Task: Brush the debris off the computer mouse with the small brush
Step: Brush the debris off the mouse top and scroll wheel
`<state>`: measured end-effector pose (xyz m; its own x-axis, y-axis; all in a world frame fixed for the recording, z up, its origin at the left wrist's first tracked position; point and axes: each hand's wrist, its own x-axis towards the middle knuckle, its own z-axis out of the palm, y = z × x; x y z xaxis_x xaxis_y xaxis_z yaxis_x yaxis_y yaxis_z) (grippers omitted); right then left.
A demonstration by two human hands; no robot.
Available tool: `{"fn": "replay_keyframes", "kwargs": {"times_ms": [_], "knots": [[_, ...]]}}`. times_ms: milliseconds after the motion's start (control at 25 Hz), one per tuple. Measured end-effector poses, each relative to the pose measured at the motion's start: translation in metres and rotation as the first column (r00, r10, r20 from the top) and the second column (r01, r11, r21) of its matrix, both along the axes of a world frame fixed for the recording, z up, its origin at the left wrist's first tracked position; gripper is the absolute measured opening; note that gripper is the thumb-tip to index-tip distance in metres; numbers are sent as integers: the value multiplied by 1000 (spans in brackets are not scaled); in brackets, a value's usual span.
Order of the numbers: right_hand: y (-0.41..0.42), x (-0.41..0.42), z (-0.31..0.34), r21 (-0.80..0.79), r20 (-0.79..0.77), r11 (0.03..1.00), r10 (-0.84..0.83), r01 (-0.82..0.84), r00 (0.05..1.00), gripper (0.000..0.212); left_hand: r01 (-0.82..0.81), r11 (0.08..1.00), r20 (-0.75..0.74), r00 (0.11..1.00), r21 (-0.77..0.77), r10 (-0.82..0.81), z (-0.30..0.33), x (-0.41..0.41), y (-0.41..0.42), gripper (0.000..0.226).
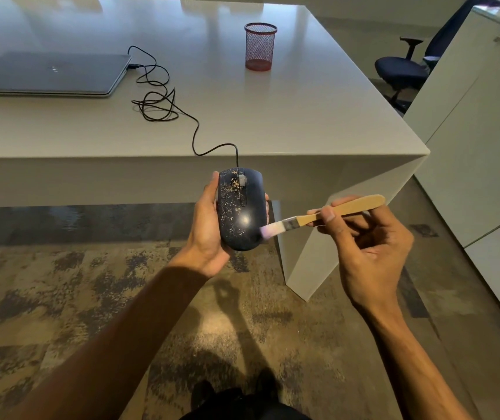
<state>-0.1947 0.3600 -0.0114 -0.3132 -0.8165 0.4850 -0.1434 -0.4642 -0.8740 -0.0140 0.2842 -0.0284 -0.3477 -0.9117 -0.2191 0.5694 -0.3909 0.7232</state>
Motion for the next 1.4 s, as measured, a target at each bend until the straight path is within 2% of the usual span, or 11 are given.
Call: {"fn": "replay_keyframes", "kwargs": {"times_ms": [160, 360, 480, 640, 720, 800, 880, 1040, 1120, 1280, 1400], "knots": [[1, 1, 0, -62, 11, 996, -66, 66, 998, 12, -26, 1000, 13, 1000, -1, 26, 0, 0, -2, 66], [12, 25, 3, -149, -127, 984, 74, -92, 989, 14, -14, 1000, 58, 998, -16, 15, 2, -1, -2, 73], [6, 19, -3, -168, -199, 986, -42, 8, 979, 13, -21, 999, 53, 998, -26, 22, 2, 0, -4, 72], [5, 9, -4, -186, -94, 972, -162, 143, 982, 12, -31, 999, 50, 998, -26, 32, 2, -1, -5, 67], [9, 17, -2, -231, -117, 971, -96, 67, 988, 15, -23, 999, 52, 998, -23, 24, 3, -2, -4, 69], [13, 26, -1, -258, -208, 966, -26, -29, 978, 19, -12, 1000, 53, 998, -17, 13, 4, -4, -3, 73], [13, 27, -5, -257, -269, 966, -36, -36, 963, 18, -19, 1000, 53, 998, -7, 19, 5, -5, -3, 73], [4, 10, -4, -245, -179, 961, -175, 128, 968, 18, -35, 999, 47, 998, -28, 36, 5, -3, -5, 65], [5, 9, -1, -270, -136, 950, -198, 156, 971, 17, -44, 999, 57, 997, -24, 45, 5, -3, -5, 62], [14, 32, 4, -279, -212, 960, -38, -23, 977, 19, -37, 999, 73, 997, -22, 38, 4, -2, -4, 69], [15, 37, 3, -290, -316, 955, -43, -53, 948, 18, -41, 999, 81, 996, -26, 43, 2, -2, -3, 68]]}}
